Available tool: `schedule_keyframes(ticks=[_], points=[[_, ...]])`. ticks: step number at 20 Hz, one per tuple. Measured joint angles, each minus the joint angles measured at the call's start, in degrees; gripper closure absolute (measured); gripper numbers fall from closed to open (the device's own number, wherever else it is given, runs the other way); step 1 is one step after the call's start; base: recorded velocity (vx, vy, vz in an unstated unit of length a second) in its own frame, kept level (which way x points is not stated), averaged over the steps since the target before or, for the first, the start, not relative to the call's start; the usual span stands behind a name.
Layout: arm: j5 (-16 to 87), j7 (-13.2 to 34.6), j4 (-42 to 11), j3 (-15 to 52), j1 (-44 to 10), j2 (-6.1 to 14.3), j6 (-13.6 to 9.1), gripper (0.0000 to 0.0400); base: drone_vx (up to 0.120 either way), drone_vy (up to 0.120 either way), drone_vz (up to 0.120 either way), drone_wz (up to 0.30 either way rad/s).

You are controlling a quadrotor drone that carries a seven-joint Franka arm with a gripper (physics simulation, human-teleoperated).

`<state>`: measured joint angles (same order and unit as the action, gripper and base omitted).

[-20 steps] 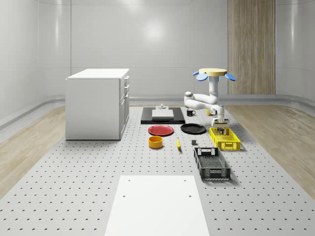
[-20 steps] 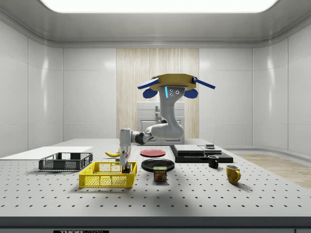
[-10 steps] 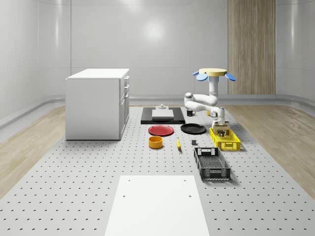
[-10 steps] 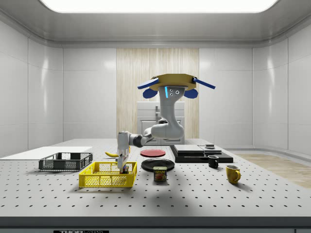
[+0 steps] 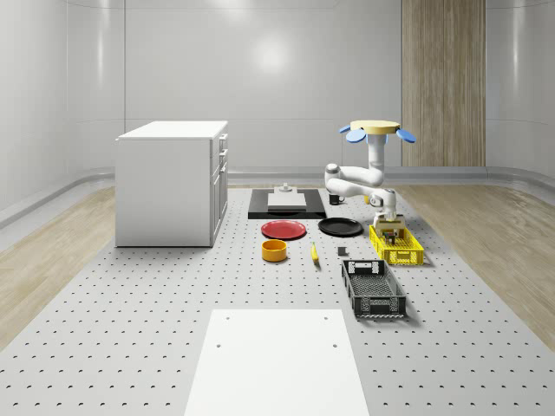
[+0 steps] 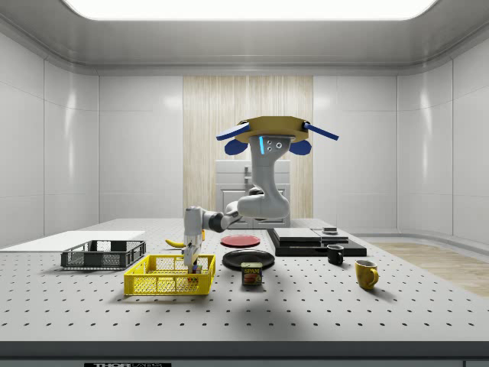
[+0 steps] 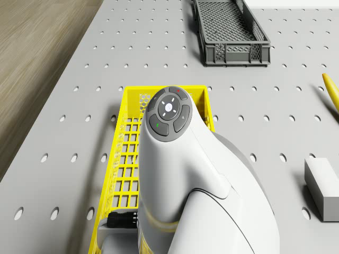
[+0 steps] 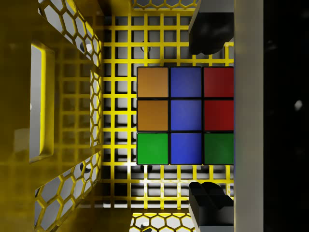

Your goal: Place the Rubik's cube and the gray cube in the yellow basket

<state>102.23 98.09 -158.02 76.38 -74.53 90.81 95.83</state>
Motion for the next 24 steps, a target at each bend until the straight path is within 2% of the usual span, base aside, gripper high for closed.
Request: schedule_keyframes(ticks=[5,11,13,24], points=[[-3.77,-0.12,-0.79,4.07,0.63,0.07,-1.55,0.0002,0.000,0.000,0.000,0.000],[-6.68,-0.17,-1.19,7.14,0.93,0.26,-2.51,0.0001,0.000,-0.007,0.120,0.000],[-7.15,-0.17,-1.24,7.62,0.96,0.34,-2.60,0.0000,0.000,-0.120,0.080,0.000],[-8.06,-0.16,-1.30,8.43,0.97,0.78,-2.49,0.0000,0.000,-0.120,0.000,0.000]])
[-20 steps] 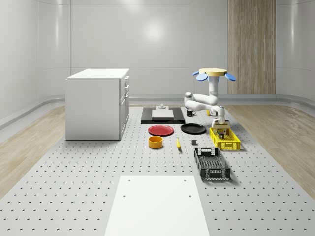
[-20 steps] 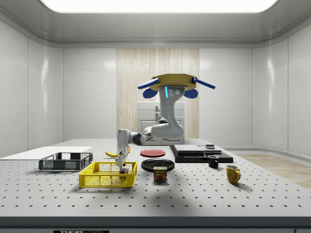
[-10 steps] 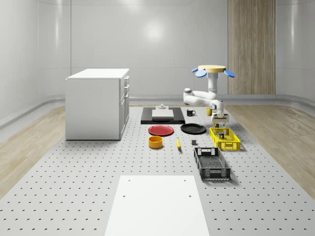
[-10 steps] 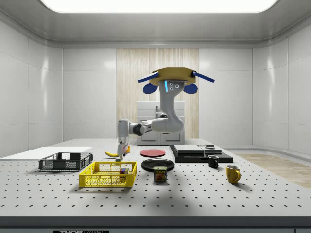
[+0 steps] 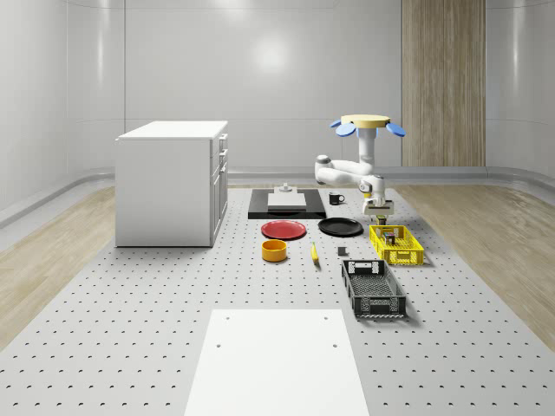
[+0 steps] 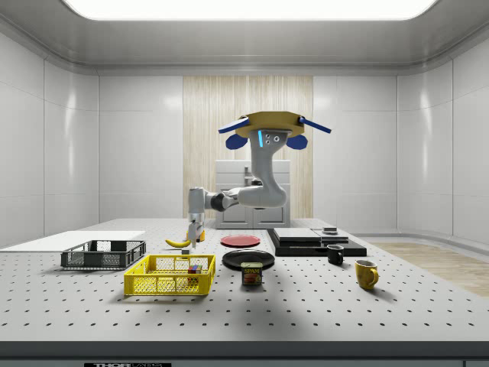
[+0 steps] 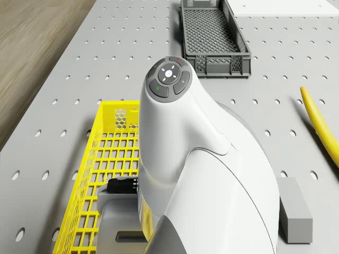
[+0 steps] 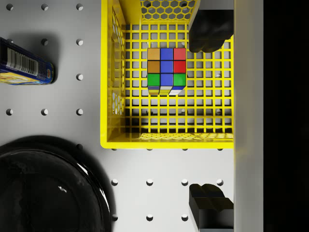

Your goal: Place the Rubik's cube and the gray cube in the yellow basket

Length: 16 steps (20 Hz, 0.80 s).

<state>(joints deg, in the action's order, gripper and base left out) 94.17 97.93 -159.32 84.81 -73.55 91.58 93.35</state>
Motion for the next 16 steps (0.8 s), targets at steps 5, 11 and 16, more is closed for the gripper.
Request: schedule_keyframes(ticks=[5,11,16], points=[[-0.11,0.01,0.00,0.05,-0.01,0.16,0.13,0.0000,0.040,-0.120,0.000,0.000],[-0.19,0.01,0.00,0.08,-0.03,0.33,0.28,0.0000,0.120,-0.120,0.000,0.000],[-0.24,0.02,0.00,0.09,-0.04,0.44,0.38,0.0000,0.120,-0.120,0.000,0.000]])
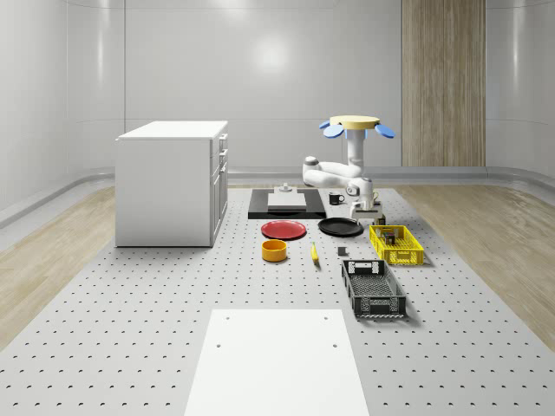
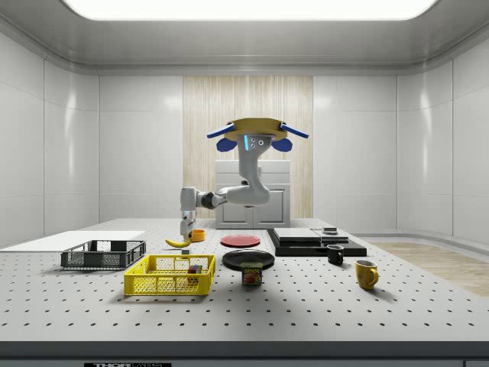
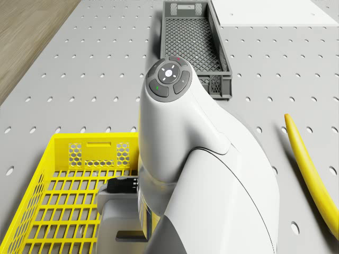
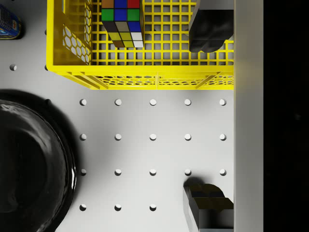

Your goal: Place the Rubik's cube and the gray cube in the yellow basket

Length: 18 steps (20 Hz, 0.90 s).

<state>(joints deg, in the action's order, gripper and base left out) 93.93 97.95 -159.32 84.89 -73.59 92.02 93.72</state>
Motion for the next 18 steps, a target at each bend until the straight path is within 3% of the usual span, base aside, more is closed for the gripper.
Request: schedule_keyframes(ticks=[6,11,18], points=[[-0.05,0.01,0.00,0.01,-0.01,0.11,0.10,0.0000,0.107,-0.120,0.000,0.000],[-0.08,0.01,0.00,0.01,-0.02,0.19,0.17,0.0000,0.000,-0.120,0.000,0.000],[-0.11,0.01,0.00,0.01,-0.02,0.27,0.25,0.0000,0.000,-0.120,-0.091,0.000]])
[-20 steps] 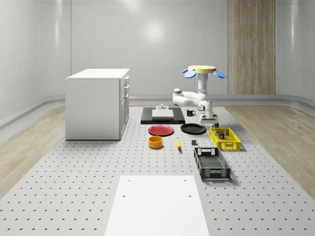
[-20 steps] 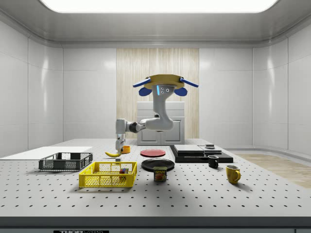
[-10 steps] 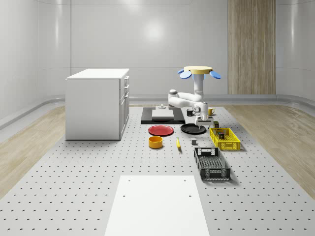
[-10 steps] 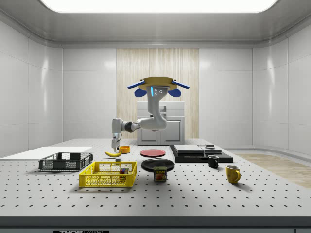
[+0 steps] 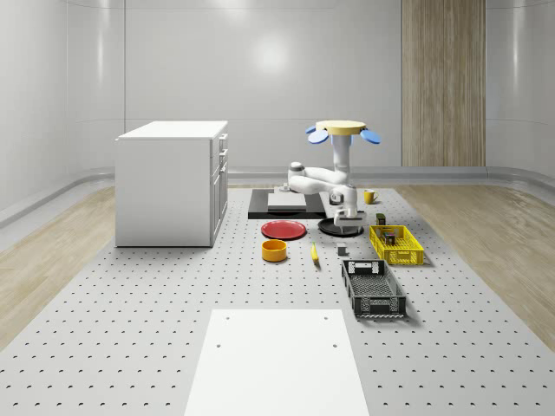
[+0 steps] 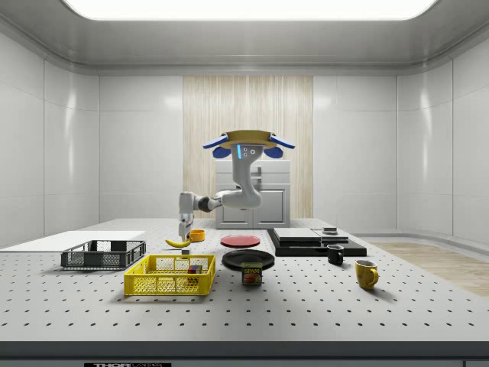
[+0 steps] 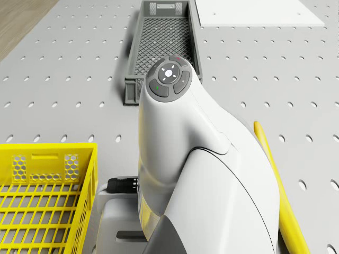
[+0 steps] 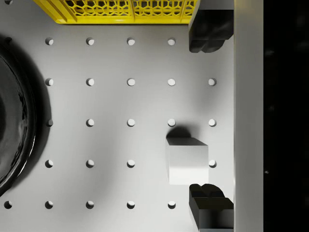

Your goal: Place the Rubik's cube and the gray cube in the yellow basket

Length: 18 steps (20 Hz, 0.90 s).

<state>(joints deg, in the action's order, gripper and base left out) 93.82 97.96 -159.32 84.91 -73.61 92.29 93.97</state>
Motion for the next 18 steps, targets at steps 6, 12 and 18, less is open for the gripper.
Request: schedule_keyframes(ticks=[6,12,18], points=[[-0.02,0.00,0.00,0.00,-0.01,0.06,0.05,0.0000,0.000,-0.120,-0.080,0.000],[-0.04,0.01,0.00,0.00,-0.01,0.10,0.09,0.0000,0.000,-0.067,-0.053,0.000],[-0.06,0.01,0.00,0.01,-0.01,0.14,0.13,0.0000,0.000,0.020,-0.033,0.000]])
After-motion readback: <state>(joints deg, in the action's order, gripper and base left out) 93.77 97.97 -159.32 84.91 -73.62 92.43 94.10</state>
